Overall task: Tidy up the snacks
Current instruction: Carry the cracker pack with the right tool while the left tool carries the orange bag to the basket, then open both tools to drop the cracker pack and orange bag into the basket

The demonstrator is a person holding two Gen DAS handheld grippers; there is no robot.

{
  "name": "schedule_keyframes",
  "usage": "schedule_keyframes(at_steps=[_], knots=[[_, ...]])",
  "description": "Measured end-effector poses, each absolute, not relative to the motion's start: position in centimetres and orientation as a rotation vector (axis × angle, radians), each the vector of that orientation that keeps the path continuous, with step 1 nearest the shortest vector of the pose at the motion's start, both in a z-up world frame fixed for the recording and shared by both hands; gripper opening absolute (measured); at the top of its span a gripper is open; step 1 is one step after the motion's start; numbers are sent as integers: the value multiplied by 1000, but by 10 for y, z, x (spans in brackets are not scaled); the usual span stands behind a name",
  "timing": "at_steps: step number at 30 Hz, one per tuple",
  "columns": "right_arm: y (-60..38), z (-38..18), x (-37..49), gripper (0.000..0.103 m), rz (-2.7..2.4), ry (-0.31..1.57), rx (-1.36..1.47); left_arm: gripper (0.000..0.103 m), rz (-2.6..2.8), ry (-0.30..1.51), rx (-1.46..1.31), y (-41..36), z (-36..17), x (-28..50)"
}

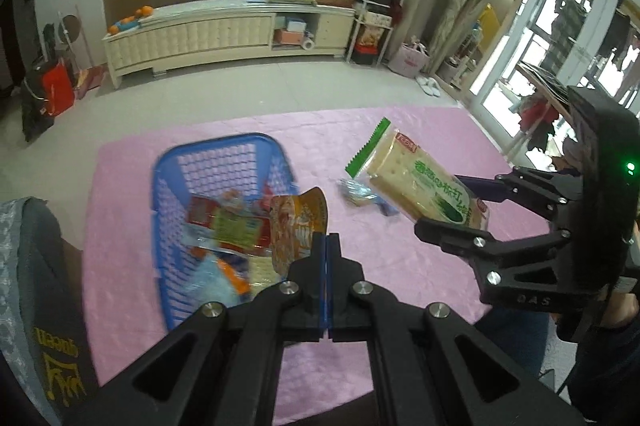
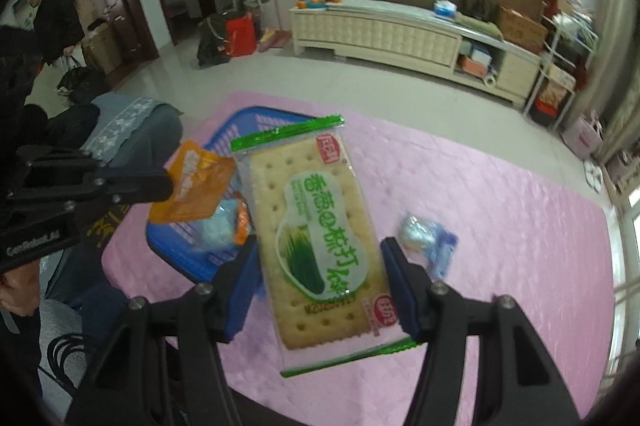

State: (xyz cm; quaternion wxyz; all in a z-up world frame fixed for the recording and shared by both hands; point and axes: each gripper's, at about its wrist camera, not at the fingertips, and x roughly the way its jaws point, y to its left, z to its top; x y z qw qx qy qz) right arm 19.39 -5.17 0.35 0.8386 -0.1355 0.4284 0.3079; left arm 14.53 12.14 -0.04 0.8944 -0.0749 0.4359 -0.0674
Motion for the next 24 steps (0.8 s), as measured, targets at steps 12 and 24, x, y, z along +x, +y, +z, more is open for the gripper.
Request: schedule_keyframes(at_steps=[12,24], knots=[[36,-38,214,64,703,1011,-355,0,-81,944,-200,185,-33,163],[82,-71,234,64,607,1077,-461,0,-71,977,-240,215,-68,189]])
